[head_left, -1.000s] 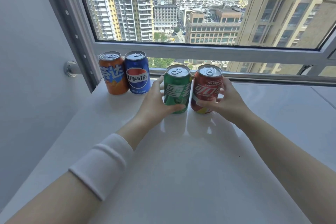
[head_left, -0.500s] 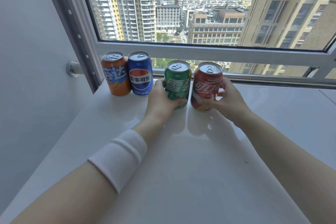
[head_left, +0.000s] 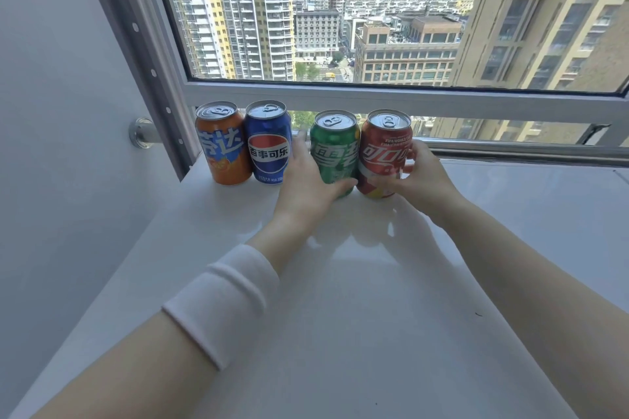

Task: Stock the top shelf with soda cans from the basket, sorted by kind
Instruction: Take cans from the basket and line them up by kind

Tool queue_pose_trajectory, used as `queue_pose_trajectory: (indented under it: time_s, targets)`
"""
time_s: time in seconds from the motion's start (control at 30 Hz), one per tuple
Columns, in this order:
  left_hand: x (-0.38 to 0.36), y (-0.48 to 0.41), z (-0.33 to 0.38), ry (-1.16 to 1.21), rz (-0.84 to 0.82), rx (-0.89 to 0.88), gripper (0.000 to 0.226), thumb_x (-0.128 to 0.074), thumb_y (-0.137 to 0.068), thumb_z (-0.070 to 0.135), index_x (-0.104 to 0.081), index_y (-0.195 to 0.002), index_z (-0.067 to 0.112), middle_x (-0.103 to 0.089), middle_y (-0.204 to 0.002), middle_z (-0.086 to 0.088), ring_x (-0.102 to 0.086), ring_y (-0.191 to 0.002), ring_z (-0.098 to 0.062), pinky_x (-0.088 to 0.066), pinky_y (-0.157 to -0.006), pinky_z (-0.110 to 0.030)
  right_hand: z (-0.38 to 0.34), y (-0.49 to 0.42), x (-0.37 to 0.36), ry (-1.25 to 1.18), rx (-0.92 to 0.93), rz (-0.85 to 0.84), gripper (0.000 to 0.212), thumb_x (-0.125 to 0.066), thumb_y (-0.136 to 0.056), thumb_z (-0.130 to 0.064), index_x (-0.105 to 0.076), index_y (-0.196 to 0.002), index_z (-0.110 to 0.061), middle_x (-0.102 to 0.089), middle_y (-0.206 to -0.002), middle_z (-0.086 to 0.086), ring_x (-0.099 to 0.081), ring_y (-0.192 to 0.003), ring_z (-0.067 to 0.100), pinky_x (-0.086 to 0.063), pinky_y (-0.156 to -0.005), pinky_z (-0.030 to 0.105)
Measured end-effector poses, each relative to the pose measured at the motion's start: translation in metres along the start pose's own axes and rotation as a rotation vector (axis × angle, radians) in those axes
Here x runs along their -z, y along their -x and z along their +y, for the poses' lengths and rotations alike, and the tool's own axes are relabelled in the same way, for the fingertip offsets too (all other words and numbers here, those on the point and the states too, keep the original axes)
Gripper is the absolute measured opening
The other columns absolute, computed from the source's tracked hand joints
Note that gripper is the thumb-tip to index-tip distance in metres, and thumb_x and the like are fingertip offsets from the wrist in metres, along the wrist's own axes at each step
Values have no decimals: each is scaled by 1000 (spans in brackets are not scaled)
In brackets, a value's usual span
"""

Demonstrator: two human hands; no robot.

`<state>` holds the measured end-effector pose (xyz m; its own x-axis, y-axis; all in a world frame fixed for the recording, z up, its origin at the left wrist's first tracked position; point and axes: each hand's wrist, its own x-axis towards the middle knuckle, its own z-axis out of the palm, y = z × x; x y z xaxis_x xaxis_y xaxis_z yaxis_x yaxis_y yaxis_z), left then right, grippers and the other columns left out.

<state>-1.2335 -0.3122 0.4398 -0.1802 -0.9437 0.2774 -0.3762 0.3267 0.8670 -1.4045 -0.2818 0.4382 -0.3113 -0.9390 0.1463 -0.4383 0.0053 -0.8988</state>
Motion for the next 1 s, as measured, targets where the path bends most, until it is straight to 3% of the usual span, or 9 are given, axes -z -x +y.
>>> queue_pose_trajectory:
  time_s: [0.17, 0.37, 0.43, 0.53, 0.63, 0.83, 1.0]
  targets:
    - [25, -10, 30, -236, 14, -197, 93, -79, -71, 29, -23, -144, 11, -34, -145, -10, -33, -134, -19, -26, -108, -27, -8, 1, 4, -36, 7, -14, 84, -84, -64, -24, -37, -134, -17, -52, -116, -2, -51, -103, 13, -45, -85, 29]
    - [39, -48, 51, -664, -302, -274, 91, -75, -72, 38, -27, -144, 8, -38, -145, -9, -33, -135, -23, -25, -109, -30, -19, -1, 11, 11, 77, 48, 78, -81, -68, -17, -38, -133, -14, -49, -111, -4, -49, -99, 11, -40, -80, 27]
    - [42, -56, 54, -664, -371, -245, 84, -76, -72, 35, -36, -140, 9, -44, -141, -8, -43, -126, -22, -34, -98, -27, -21, -2, 11, 6, 83, 50, 74, -81, -67, -15, -41, -130, -13, -51, -110, -2, -51, -96, 14, -41, -78, 27]
    - [46, -65, 57, -662, -398, -243, 77, -77, -72, 33, -43, -137, 9, -51, -136, -6, -48, -121, -21, -32, -87, -21, -22, -4, 11, -14, 84, 48, 72, -81, -67, -12, -43, -128, -12, -52, -111, 0, -53, -94, 16, -43, -73, 25]
    - [48, -71, 56, -683, -405, -252, 77, -78, -72, 32, -44, -136, 8, -53, -134, -6, -50, -120, -21, -33, -87, -22, -24, -7, 9, -34, 83, 31, 72, -81, -68, -11, -43, -129, -11, -52, -112, 1, -52, -92, 15, -42, -66, 19]
    - [53, -80, 57, -763, -417, -272, 75, -77, -71, 38, -47, -133, 8, -55, -129, -6, -50, -116, -22, -38, -90, -29, -25, -16, 2, -65, 69, 14, 73, -80, -68, -9, -42, -130, -12, -51, -113, 1, -55, -94, 18, -46, -78, 31]
    - [55, -83, 58, -844, -425, -296, 74, -76, -69, 42, -49, -130, 9, -56, -127, -6, -50, -115, -23, -39, -94, -35, -27, -21, -3, -86, 59, 2, 73, -79, -69, -6, -40, -131, -11, -50, -115, 2, -54, -93, 17, -45, -78, 31]
